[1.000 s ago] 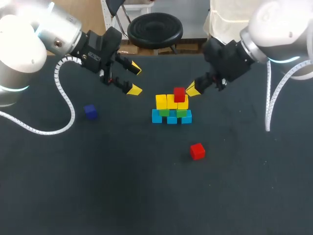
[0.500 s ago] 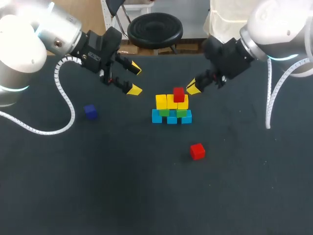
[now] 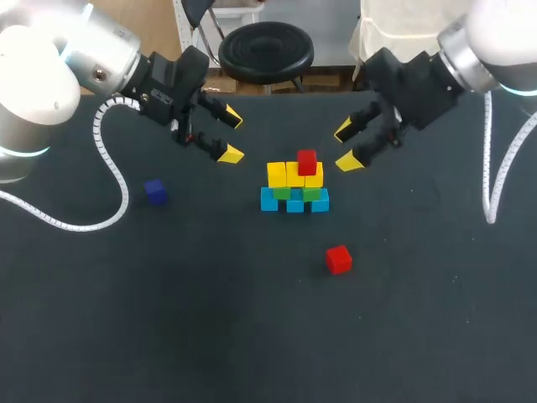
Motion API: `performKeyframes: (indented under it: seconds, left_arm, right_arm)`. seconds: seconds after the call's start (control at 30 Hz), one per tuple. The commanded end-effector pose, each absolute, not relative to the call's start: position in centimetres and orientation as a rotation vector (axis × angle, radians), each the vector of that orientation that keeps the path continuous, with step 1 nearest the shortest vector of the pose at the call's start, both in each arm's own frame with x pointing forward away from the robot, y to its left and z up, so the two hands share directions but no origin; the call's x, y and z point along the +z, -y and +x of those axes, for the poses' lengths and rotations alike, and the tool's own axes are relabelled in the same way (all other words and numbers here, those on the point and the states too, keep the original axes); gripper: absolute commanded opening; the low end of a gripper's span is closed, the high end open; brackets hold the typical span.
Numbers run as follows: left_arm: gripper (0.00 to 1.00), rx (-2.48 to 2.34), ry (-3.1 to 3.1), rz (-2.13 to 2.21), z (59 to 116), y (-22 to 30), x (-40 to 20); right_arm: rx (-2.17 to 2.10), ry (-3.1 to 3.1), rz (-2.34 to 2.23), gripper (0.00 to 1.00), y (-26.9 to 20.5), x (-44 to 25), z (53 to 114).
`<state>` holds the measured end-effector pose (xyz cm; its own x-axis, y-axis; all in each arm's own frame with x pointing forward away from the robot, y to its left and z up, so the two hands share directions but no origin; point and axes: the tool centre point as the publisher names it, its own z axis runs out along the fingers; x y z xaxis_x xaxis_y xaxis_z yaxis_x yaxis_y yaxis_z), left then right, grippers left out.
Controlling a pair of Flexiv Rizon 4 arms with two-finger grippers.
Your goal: Place the blue cubes, place green cubes on the blue cubes, place the yellow cubes on the green cubes, then place the red cubes on the yellow cubes, and place purple cube on the red cubes.
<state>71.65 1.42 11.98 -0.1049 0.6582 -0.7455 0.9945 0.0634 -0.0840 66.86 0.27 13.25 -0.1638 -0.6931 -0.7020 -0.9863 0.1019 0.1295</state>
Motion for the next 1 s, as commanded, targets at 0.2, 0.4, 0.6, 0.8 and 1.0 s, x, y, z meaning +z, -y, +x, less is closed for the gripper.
performKeyframes:
  seconds: [0.2, 0.4, 0.6, 0.8, 1.0]
  left_arm:
    - [1.00, -0.832, -1.817, 1.645, 71.7, -1.4, 11.9]
    - [1.00, -0.832, -1.817, 1.645, 71.7, -1.4, 11.9]
    - [1.00, -0.832, -1.817, 1.645, 71.7, -1.4, 11.9]
    - [1.00, -0.832, -1.817, 1.645, 71.7, -1.4, 11.9]
    - [1.00, -0.832, -1.817, 1.645, 71.7, -1.4, 11.9]
  right_arm:
    - [0.823, -1.868, -1.664, 1.00, -0.2, 14.1, 65.1]
    - [0.865, -1.875, -1.719, 1.00, 0.1, 14.2, 61.4]
    - [0.934, -1.911, -1.716, 1.00, 0.3, 13.7, 57.8]
    - [0.939, -1.927, -1.705, 1.00, 0.4, 13.7, 57.7]
    - [0.939, -1.927, -1.705, 1.00, 0.4, 13.7, 57.7]
